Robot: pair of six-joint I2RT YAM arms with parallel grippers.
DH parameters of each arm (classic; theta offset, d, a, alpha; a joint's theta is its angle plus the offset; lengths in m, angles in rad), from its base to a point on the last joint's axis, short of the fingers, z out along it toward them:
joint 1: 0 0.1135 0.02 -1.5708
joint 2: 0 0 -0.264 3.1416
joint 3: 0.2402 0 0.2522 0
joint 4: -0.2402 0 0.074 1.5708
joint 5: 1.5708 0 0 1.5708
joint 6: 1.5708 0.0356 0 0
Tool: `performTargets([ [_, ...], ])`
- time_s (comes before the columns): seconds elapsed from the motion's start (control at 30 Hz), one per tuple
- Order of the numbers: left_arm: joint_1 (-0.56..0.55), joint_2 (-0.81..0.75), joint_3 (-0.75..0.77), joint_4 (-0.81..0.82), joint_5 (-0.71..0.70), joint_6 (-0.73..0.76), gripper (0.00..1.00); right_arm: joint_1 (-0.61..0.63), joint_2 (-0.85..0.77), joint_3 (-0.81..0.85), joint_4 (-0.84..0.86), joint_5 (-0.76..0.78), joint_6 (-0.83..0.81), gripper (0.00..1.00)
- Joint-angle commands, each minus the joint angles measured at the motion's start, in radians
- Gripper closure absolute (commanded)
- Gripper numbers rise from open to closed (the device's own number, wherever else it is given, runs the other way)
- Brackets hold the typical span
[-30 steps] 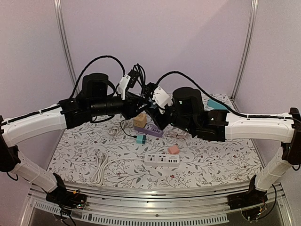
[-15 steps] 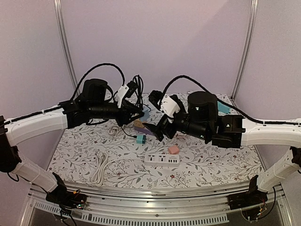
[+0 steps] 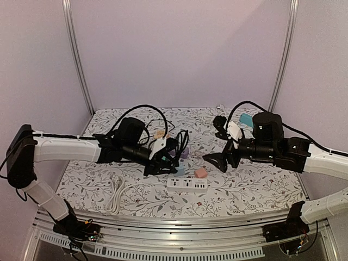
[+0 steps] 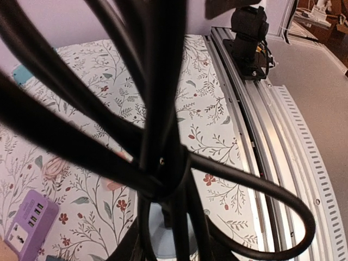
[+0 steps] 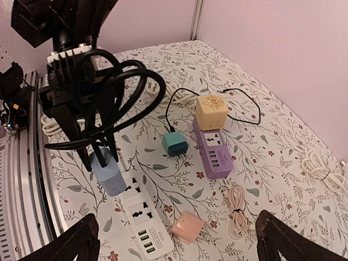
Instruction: Insert the plug
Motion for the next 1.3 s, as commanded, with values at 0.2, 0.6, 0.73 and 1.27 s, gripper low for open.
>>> performTargets([
  [0.2, 0.015, 0.148, -0.037, 0.205, 0.073, 0.094, 1.0, -0.065, 0.044, -0.102, 0.032, -0.062, 0.072, 0.01],
  [0.6, 0.077, 0.198, -0.042, 0.116, 0.105, 0.243, 1.0, -0.069, 0.174, -0.08, 0.107, -0.093, 0.069, 0.01],
  [0.73, 0.094, 0.198, -0.027, 0.016, 0.153, 0.317, 1.0, -0.068, 0.207, -0.07, 0.118, -0.12, 0.074, 0.01],
  [1.27, 0.129, 0.275, 0.017, 0.012, 0.156, 0.383, 1.0, -0.068, 0.42, 0.035, 0.167, -0.234, 0.098, 0.14],
])
